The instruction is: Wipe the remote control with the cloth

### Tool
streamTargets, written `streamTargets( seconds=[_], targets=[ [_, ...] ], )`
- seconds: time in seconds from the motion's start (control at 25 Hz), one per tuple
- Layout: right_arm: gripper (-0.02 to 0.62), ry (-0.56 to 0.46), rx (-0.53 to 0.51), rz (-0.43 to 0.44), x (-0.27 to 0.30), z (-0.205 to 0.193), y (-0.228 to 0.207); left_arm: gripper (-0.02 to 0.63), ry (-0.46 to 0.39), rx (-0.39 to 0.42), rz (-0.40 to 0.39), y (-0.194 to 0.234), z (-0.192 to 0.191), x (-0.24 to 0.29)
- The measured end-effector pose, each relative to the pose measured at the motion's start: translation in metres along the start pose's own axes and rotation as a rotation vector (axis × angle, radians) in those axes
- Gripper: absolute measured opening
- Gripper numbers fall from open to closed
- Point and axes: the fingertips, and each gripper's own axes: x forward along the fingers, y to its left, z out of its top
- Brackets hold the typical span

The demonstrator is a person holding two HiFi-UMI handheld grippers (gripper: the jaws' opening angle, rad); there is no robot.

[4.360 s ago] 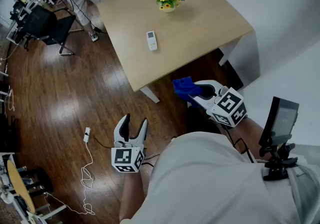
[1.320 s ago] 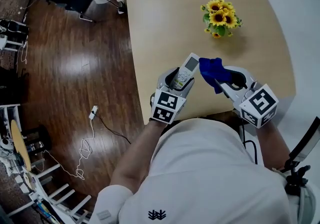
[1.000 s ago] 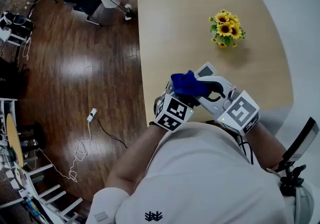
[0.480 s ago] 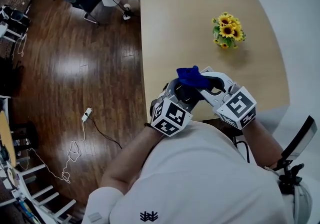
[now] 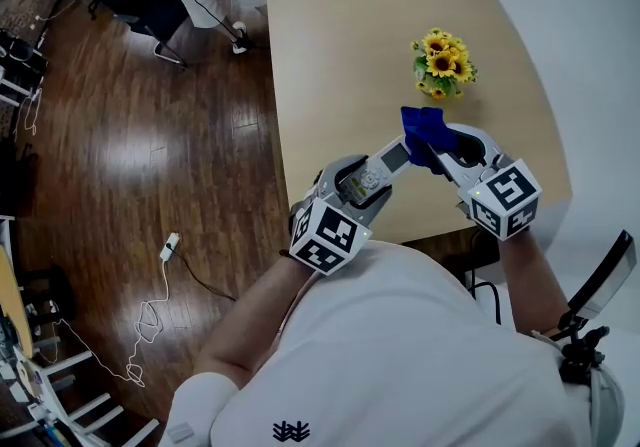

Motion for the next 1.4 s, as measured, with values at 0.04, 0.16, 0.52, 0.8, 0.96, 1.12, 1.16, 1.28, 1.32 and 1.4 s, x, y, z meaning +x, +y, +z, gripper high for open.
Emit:
streamTargets(
  seconds=[0.04, 0.16, 0.52, 0.8, 0.96, 1.12, 1.16, 1.28, 1.32, 1.4],
  targets=[
    [0.084, -0.002, 0.003, -0.011, -0.002, 0.000, -0.003, 0.276, 0.001, 0.001, -0.005, 0.001, -0.001, 0.001],
    [0.084, -0.031, 0.003, -0.017, -0.009, 0.015, 0.000, 0.276, -0.002, 0.007, -0.018, 0.001, 0.002, 0.002],
    [0.084, -0.109, 0.005, 0.245, 0.008, 0.058, 0.109, 0.276, -0.027, 0.017, -0.040, -0.003, 0.011, 0.001],
    [0.084, -0.081, 0.007, 0.312, 0.027, 0.044, 0.143, 0.276, -0.044, 0.037, -0.040, -0.004, 0.011, -0.006],
    [0.084, -0.048, 0.007, 0.246, 0.027, 0.031, 0.119, 0.276, -0.057, 0.036, -0.032, -0.004, 0.010, -0.009],
    [0.084, -0.033, -0.007, 0.169, 0.026, 0.023, 0.090, 0.276, -0.065, 0.023, -0.025, -0.001, 0.003, -0.010],
    [0.084, -0.032, -0.006, 0.148, 0.025, 0.022, 0.082, 0.276, -0.065, 0.021, -0.023, -0.001, 0.001, -0.010],
    [0.084, -0.021, 0.000, 0.083, 0.018, 0.016, 0.055, 0.276, -0.064, 0.012, -0.019, 0.000, -0.003, -0.010],
    [0.084, -0.017, -0.001, 0.061, 0.015, 0.015, 0.046, 0.276, -0.064, 0.009, -0.018, 0.001, -0.004, -0.011],
    [0.084, -0.006, -0.004, 0.016, 0.011, 0.014, 0.027, 0.276, -0.067, 0.005, -0.017, 0.003, -0.005, -0.011]
  ],
)
